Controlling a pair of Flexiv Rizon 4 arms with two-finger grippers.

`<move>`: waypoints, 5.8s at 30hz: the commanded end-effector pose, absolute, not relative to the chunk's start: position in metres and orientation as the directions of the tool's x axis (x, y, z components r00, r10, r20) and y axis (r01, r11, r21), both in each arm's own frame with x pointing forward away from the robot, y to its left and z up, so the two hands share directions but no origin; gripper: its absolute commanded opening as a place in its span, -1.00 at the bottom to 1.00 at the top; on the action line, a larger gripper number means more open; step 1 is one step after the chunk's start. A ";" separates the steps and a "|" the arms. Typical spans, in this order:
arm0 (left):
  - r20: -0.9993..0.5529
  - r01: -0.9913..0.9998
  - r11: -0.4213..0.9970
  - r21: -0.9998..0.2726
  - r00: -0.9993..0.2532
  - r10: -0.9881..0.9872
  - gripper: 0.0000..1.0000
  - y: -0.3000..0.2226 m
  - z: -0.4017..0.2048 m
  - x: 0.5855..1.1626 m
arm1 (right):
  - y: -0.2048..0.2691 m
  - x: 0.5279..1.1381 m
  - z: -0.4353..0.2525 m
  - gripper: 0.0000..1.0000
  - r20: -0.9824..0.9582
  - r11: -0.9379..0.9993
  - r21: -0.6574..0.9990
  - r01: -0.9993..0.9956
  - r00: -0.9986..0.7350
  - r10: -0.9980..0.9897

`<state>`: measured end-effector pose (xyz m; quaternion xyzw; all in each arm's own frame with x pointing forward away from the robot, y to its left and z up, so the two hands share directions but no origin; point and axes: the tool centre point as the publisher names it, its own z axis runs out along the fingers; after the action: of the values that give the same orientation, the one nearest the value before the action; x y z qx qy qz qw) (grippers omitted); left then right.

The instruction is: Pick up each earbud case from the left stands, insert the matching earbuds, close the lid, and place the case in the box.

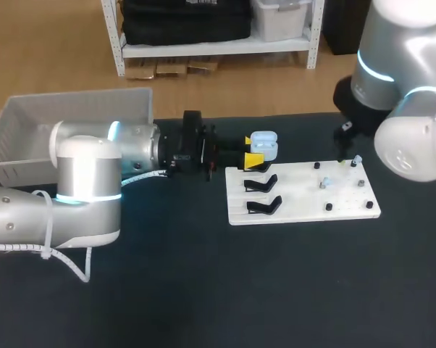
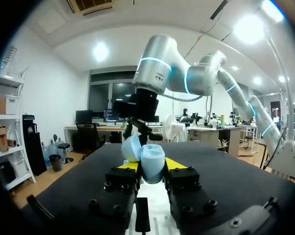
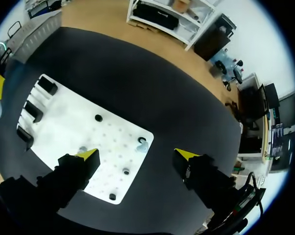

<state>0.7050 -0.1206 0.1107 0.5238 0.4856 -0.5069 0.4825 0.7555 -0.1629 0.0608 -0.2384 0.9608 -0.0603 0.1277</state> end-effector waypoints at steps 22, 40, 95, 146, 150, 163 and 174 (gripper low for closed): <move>-1.000 0.998 -0.061 0.017 0.018 0.014 -1.00 -0.121 0.109 0.705 | -0.173 0.762 0.036 -0.04 -0.194 0.899 -0.149 -0.412 -0.879 -0.435; -1.000 0.998 -0.061 0.017 0.018 0.014 -1.00 -0.121 0.109 0.705 | -0.171 0.765 0.027 -0.15 -0.201 0.903 -0.151 -0.402 -0.882 -0.427; -1.000 0.998 -0.061 0.017 0.018 0.014 -1.00 -0.121 0.109 0.705 | -0.059 0.659 0.190 -1.00 -0.156 0.909 -0.213 -0.358 -0.906 -0.394; -1.000 0.998 -0.061 0.017 0.018 0.014 -1.00 -0.121 0.109 0.705 | -0.006 0.667 0.184 -1.00 -0.053 0.984 -0.104 0.146 -0.989 0.142; -1.000 0.998 -0.061 0.017 0.018 0.014 -1.00 -0.121 0.109 0.705 | 0.001 0.667 0.182 -1.00 -0.062 0.979 -0.105 0.172 -0.984 0.166; -1.000 0.998 -0.061 0.017 0.018 0.014 -1.00 -0.121 0.109 0.705 | 0.004 0.684 0.180 -1.00 0.071 0.885 -0.032 0.465 -0.882 0.466; -1.000 0.998 -0.061 0.017 0.018 0.014 -1.00 -0.121 0.109 0.705 | 0.004 0.684 0.180 -1.00 0.071 0.885 -0.032 0.465 -0.882 0.466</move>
<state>0.7051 -0.1207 0.1107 0.5238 0.4856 -0.5070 0.4825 0.6852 0.0039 0.1796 0.2392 0.9702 -0.0063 -0.0386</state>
